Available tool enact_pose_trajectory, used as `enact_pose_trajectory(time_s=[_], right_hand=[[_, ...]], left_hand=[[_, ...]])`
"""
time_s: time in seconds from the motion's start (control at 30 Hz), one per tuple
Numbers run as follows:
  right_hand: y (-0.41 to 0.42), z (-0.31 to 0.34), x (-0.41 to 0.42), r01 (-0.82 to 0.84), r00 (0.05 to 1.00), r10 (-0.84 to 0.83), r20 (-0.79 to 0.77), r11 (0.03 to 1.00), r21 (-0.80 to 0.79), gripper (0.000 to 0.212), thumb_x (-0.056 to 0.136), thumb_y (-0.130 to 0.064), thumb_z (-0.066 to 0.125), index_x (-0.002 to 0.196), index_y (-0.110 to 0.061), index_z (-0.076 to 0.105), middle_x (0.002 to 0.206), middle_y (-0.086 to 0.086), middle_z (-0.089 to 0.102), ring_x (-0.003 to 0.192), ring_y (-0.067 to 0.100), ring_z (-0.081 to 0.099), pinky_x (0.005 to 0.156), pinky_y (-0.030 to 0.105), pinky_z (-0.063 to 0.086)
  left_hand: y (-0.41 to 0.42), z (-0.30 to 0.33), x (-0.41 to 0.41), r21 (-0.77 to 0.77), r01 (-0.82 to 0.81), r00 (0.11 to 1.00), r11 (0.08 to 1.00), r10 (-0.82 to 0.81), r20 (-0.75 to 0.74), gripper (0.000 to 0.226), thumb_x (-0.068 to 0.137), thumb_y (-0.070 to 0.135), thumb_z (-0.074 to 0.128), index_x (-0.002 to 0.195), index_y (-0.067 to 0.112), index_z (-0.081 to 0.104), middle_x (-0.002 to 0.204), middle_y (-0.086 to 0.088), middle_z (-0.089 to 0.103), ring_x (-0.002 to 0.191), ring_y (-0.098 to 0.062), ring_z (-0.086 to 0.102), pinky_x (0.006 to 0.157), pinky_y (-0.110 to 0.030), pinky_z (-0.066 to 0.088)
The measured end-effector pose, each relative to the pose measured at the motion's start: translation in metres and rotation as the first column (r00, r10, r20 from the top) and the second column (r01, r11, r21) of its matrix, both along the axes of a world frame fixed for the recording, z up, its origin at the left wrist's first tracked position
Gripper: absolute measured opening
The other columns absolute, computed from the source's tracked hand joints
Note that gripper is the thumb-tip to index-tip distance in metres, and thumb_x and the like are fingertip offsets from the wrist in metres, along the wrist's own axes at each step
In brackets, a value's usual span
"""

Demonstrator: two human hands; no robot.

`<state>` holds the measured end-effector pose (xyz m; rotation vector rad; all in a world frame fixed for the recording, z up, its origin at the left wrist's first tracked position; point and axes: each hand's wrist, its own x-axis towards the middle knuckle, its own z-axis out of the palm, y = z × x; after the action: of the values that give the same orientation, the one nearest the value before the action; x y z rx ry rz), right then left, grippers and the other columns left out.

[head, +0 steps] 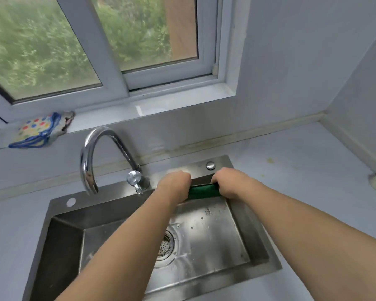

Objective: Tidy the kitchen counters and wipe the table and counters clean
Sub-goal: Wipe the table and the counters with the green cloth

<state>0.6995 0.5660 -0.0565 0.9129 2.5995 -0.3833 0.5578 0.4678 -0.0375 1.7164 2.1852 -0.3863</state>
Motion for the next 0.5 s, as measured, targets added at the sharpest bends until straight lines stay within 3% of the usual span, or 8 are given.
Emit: enact_pose_trajectory(time_s=[0.1, 0.23, 0.5], right_hand=[[0.026, 0.005, -0.024, -0.075, 0.995, 0.081, -0.059, 0.992, 0.097, 0.035, 0.082, -0.001, 0.046, 0.106, -0.017, 0.066, 0.102, 0.008, 0.063, 0.091, 0.03, 0.061, 0.065, 0.029, 0.04], [0.048, 0.005, -0.069, -0.138, 0.97, 0.179, -0.165, 0.963, 0.234, 0.032, 0.084, -0.002, 0.045, 0.109, -0.016, 0.059, 0.106, 0.006, 0.062, 0.094, 0.028, 0.062, 0.067, 0.033, 0.042], [0.071, -0.05, -0.13, -0.212, 0.937, 0.269, -0.222, 0.945, 0.249, 0.039, 0.09, -0.005, 0.041, 0.128, -0.012, 0.05, 0.128, 0.005, 0.056, 0.115, 0.027, 0.055, 0.085, 0.036, 0.048]], left_hand=[[0.015, 0.014, -0.01, 0.055, -0.044, 0.989, 0.997, 0.052, -0.137, 0.021, 0.082, -0.005, 0.049, 0.092, 0.007, 0.063, 0.095, -0.013, 0.064, 0.088, -0.034, 0.062, 0.066, -0.035, 0.044], [0.027, 0.019, -0.03, 0.055, -0.104, 0.951, 0.993, 0.115, -0.287, 0.026, 0.081, -0.008, 0.048, 0.094, 0.008, 0.065, 0.095, -0.01, 0.067, 0.09, -0.033, 0.065, 0.065, -0.033, 0.041], [0.056, -0.017, -0.09, 0.032, -0.137, 0.929, 0.99, 0.14, -0.344, 0.027, 0.087, -0.002, 0.048, 0.106, 0.005, 0.065, 0.106, -0.012, 0.064, 0.099, -0.033, 0.062, 0.071, -0.036, 0.045]])
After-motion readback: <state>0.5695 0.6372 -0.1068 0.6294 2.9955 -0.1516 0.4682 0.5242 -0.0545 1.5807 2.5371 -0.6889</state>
